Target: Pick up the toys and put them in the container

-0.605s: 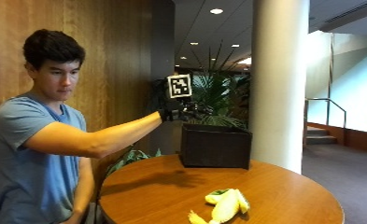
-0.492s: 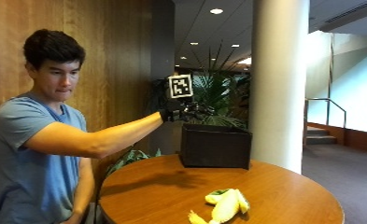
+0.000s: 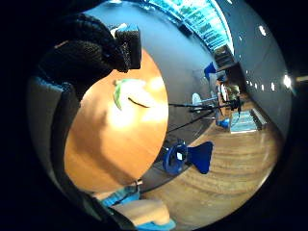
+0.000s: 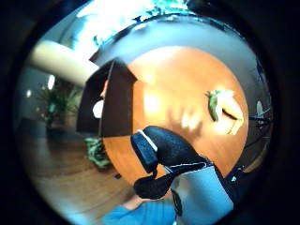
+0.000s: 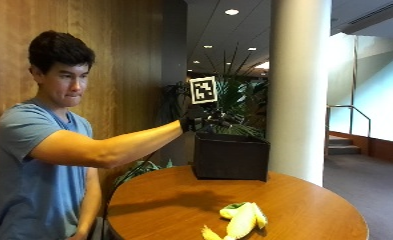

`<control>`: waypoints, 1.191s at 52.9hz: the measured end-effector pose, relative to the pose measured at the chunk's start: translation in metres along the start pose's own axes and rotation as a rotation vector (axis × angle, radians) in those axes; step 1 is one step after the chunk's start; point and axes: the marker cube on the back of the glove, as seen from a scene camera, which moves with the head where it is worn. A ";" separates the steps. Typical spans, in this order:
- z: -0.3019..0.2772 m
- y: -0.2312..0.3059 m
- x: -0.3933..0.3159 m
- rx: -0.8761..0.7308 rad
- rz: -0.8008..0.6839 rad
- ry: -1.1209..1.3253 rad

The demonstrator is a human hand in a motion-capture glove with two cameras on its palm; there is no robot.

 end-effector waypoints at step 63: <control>0.254 -0.052 0.163 -0.306 0.218 -0.035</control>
